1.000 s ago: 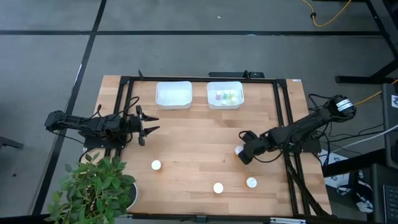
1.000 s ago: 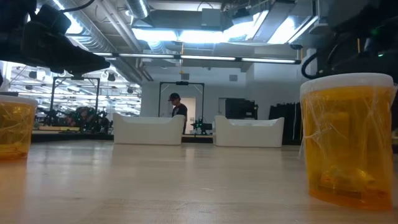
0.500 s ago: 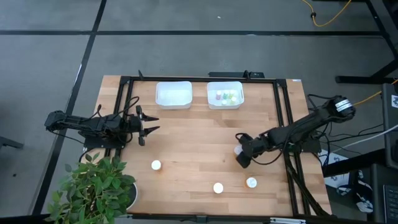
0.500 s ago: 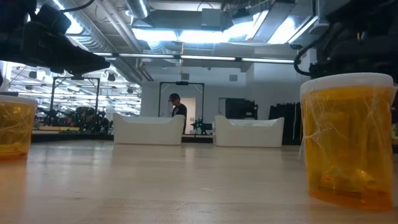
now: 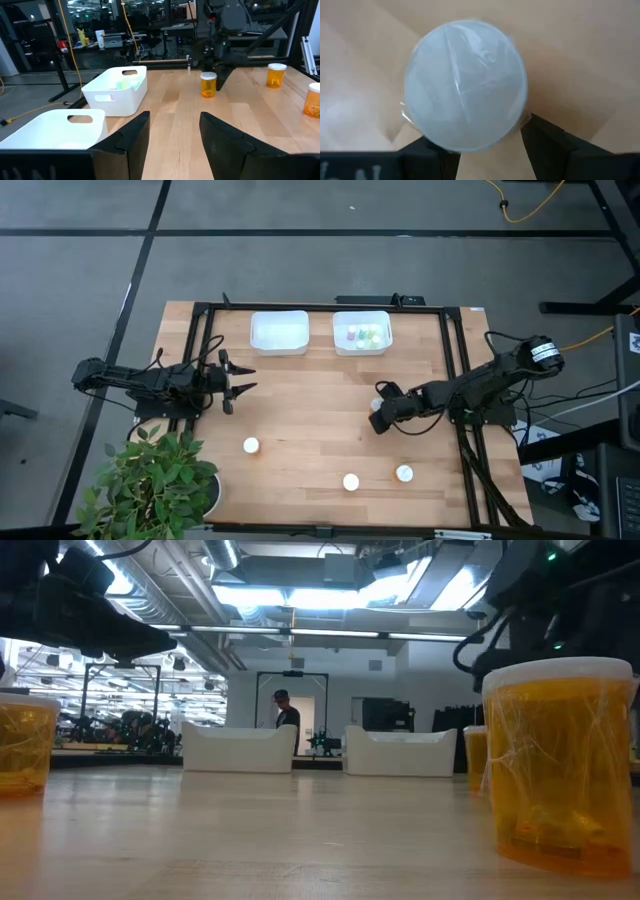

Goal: Pick and place medicine bottles into bin by pill shape (circle, oval)
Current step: Prepare the orange bottles

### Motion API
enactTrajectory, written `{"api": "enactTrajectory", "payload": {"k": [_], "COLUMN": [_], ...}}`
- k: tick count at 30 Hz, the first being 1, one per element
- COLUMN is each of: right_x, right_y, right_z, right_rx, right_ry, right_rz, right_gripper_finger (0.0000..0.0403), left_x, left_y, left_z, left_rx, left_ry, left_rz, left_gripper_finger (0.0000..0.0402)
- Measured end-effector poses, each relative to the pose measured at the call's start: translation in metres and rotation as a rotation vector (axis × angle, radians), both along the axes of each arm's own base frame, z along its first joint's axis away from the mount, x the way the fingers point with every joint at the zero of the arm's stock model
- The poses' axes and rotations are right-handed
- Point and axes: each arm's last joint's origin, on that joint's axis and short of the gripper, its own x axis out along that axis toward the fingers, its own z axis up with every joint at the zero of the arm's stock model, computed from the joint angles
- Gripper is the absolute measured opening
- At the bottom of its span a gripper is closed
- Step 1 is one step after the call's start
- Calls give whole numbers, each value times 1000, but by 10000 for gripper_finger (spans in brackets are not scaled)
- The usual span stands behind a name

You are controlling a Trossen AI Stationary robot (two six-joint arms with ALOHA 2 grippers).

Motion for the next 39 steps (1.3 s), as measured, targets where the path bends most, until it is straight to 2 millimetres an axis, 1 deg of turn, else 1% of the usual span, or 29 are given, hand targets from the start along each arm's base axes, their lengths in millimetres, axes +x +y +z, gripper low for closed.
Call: {"api": "enactTrajectory", "payload": {"k": [4, 11, 13, 17, 22, 24, 26, 28, 33, 36, 39], "right_x": [4, 19, 23, 27, 28, 28, 27, 25, 16, 11, 5], "right_y": [-13, -33, -37, -42, -44, -43, -42, -40, -33, -24, -13], "right_z": [1, 8, 11, 14, 15, 15, 15, 13, 8, 15, 28], "right_rx": [-58, -192, -201, -187, -184, -154, -83, 16, 260, 322, 352], "right_ry": [-5, -122, -163, -219, -229, -233, -236, -218, -109, -103, -135], "right_rz": [56, 230, 269, 268, 262, 273, 265, 239, 186, 167, 148], "right_gripper_finger": [193, 193, 193, 193, 193, 193, 193, 193, 193, 193, 193], "left_x": [0, 0, 0, 0, 0, 0, 0, 0, 0, 0, 0], "left_y": [0, 0, 0, 0, 0, 0, 0, 0, 0, 0, 0], "left_z": [0, 0, 0, 0, 0, 0, 0, 0, 0, 0, 0], "left_rx": [0, 1, 1, 1, 0, 0, 0, -6, -40, -45, -46], "left_ry": [0, 1, 1, 0, 0, 0, 0, -1, -9, -10, -10], "left_rz": [0, 0, 0, 0, 0, 0, 0, 0, 2, 2, 2], "left_gripper_finger": [166, 166, 166, 166, 166, 166, 166, 166, 166, 166, 166]}}
